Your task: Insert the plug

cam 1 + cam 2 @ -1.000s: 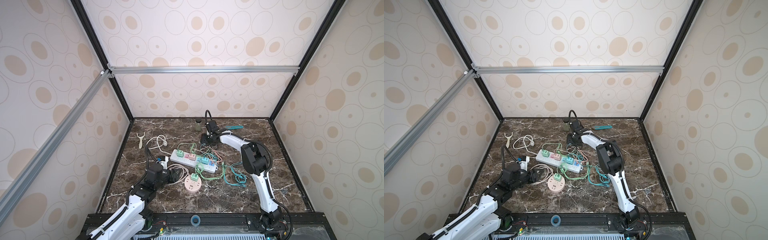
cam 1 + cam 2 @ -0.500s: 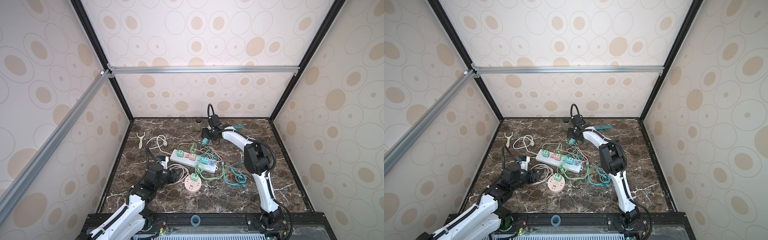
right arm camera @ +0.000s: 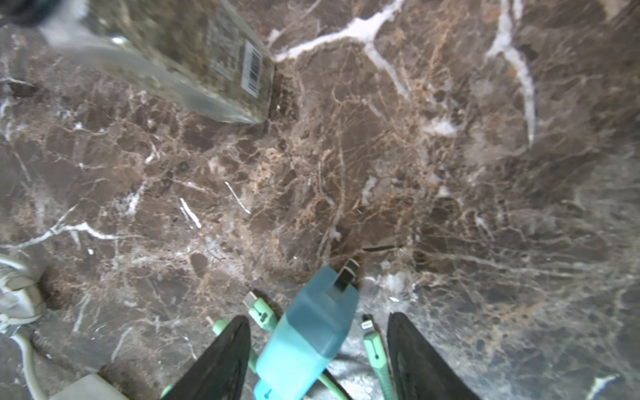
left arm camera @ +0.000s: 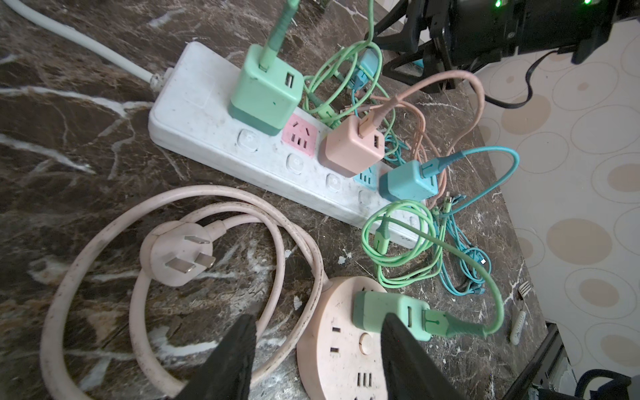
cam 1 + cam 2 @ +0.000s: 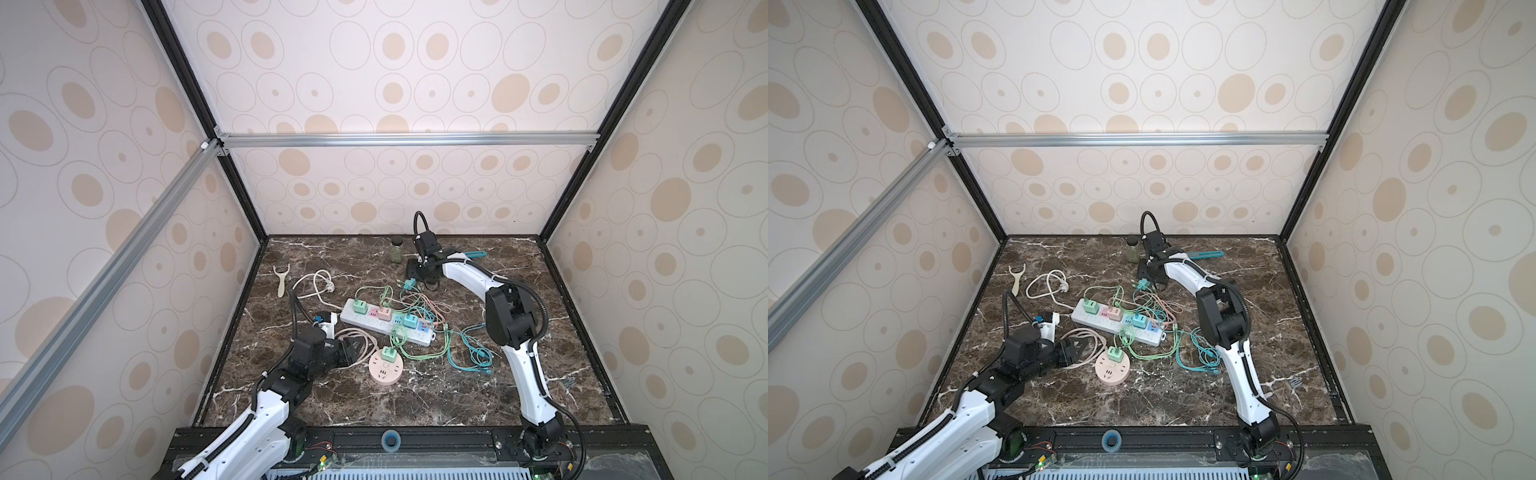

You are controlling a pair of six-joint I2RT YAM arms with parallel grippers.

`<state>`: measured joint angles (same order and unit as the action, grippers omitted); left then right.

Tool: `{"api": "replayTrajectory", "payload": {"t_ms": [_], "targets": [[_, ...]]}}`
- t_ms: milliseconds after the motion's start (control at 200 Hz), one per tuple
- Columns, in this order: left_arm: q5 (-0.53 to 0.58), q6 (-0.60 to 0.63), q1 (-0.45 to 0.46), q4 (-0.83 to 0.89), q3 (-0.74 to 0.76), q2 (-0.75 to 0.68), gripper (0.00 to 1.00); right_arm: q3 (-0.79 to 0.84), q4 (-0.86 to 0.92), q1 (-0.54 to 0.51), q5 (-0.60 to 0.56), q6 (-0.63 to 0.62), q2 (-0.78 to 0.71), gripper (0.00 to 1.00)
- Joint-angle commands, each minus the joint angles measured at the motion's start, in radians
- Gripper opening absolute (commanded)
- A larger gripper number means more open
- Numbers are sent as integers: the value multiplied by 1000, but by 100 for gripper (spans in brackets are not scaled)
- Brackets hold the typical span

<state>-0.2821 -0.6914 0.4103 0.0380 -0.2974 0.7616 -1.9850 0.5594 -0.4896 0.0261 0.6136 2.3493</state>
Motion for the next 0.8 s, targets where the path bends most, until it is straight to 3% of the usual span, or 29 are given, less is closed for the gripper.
{"api": "replayTrajectory", "payload": {"t_ms": [0,495,795], "targets": [[0,8,-3,-12,-4,-11,58,8,14,-3,-20,30,12,66],[1,7,-4,-9,-2,-18,58,-8,12,-14,9,48,54,55],[3,5,-3,-5,-2,-22,58,0,2,-14,11,29,38,35]]}}
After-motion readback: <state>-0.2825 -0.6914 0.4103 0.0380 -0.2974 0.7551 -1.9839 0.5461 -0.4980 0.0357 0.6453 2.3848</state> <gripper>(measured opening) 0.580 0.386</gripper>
